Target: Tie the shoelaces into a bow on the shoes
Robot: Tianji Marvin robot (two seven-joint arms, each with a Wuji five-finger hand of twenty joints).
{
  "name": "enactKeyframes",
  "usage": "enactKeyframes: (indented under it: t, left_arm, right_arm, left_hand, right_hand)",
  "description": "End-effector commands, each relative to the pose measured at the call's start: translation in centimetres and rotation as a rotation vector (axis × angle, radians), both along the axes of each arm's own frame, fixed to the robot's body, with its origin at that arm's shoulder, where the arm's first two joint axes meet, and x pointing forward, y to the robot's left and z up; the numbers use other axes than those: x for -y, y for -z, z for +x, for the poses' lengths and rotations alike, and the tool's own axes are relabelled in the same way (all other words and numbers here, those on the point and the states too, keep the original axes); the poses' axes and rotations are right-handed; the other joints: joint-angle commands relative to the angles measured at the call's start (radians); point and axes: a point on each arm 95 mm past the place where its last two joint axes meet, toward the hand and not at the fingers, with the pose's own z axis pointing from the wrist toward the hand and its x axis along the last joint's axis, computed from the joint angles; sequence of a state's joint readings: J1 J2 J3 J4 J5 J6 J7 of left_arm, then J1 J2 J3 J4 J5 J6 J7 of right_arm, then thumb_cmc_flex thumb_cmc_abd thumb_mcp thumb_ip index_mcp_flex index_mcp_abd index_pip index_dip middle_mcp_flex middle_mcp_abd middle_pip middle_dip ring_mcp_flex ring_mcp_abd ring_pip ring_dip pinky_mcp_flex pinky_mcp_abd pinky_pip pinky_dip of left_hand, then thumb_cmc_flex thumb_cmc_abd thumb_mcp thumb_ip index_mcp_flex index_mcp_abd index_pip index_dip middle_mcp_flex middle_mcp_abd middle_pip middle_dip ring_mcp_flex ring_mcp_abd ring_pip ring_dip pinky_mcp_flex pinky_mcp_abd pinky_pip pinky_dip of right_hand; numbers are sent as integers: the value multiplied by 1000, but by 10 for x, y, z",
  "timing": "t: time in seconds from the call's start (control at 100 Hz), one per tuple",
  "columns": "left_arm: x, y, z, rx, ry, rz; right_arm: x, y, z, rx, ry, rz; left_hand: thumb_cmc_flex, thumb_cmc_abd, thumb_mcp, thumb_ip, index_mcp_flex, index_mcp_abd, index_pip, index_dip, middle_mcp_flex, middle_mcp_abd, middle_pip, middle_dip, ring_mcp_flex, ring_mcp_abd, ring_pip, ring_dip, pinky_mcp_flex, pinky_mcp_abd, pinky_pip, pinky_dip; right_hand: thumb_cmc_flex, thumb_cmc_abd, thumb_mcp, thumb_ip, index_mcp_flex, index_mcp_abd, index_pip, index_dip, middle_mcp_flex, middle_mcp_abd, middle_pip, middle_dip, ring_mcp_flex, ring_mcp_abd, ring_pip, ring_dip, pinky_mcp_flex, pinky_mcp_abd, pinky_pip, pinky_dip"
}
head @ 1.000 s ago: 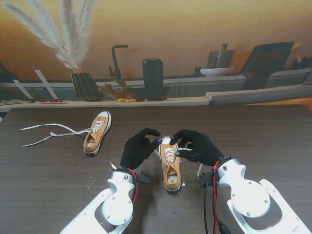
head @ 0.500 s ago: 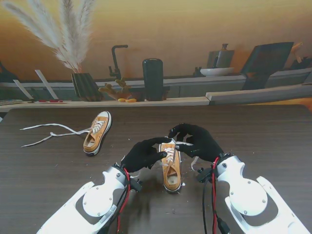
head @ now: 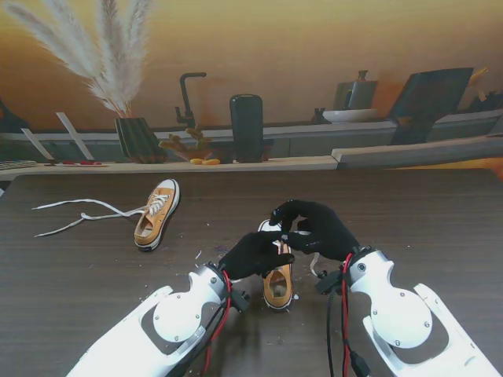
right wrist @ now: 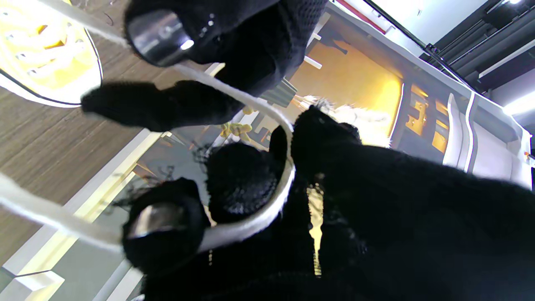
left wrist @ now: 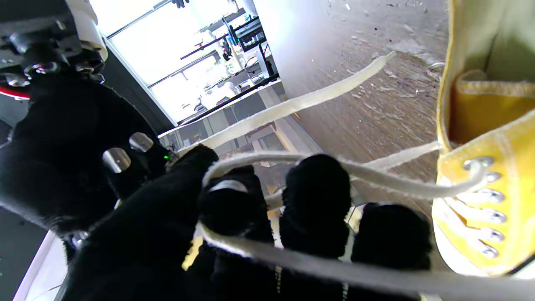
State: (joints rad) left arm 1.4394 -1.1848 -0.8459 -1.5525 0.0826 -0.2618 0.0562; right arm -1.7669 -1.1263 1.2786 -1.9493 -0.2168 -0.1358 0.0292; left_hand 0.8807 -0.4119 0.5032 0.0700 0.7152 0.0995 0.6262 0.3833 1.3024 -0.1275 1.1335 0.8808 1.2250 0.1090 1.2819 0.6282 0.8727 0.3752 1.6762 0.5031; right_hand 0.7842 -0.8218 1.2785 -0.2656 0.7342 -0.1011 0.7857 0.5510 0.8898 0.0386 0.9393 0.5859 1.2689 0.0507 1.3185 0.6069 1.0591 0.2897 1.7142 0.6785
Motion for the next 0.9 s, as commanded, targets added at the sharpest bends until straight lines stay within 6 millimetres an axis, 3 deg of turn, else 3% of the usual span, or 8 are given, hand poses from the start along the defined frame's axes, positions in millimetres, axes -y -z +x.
enactKeyframes:
  t: [0.0, 0.11, 0.36, 0.5, 0.76, 0.89]
  left_arm:
    - [5, -1, -1, 11, -10, 24]
    - [4, -3, 0, 22, -70, 38]
    - [-5, -10, -1, 44, -167, 18]
    - [-8, -12, -3, 52, -176, 15]
    - [-12, -12, -5, 52, -178, 20]
    - [-13, -12, -6, 51, -178, 18]
  right_arm:
    - [2, 1, -1, -2, -31, -19]
    - [8, 3, -4, 3, -56, -49]
    - [21, 10, -8, 65, -77, -225]
    - [23, 15, -7, 152, -45, -404]
    - [19, 22, -3, 274, 23, -612]
    - [17, 25, -3, 329, 70, -708]
  left_hand:
    - [38, -32, 9, -14, 25, -157, 178, 86, 20, -29, 39, -10, 27, -23, 15, 20, -2, -5, 19, 18]
    - [26, -31, 35, -11, -13, -173, 287, 181, 18, -41, 43, -7, 28, -28, 16, 20, 1, -10, 20, 17]
    - [30, -23, 41, -22, -27, -161, 299, 208, 9, -37, 43, -6, 19, -19, 16, 20, -5, -2, 20, 18]
    - [34, -19, 36, -29, -31, -157, 299, 217, 6, -36, 43, -5, 14, -16, 15, 21, -11, -1, 17, 18]
    - [39, -15, 31, -33, -31, -154, 294, 223, 3, -34, 43, -4, 10, -13, 14, 22, -15, 2, 15, 20]
    - [41, -13, 27, -33, -30, -154, 291, 225, 2, -33, 43, -4, 10, -13, 13, 23, -17, 3, 14, 21]
  right_hand:
    - [53, -26, 51, -2, 47, -45, -2, 28, -18, -41, -10, -8, 5, -9, -3, -6, 2, -6, 7, 17]
    - [72, -34, 62, 2, 112, -66, -4, 30, -14, -42, -15, -5, 5, -9, -4, -5, 2, -9, 5, 22]
    - [71, -24, 65, -3, 208, -94, -22, 16, -30, -30, -72, -7, -18, -16, -33, 0, -36, -20, -41, 33]
    - [68, 7, 58, 0, 255, -80, -33, -43, -63, -16, -111, -8, -44, -34, -55, 14, -69, -40, -89, 56]
    - [54, 55, 102, 32, 290, -66, -119, -113, -157, 24, -127, -61, -94, -33, -35, -31, -114, -51, -146, 103]
    - [41, 96, 103, 68, 241, -66, -161, -155, -198, 34, -140, -96, -124, -34, -20, -75, -154, -51, -176, 109]
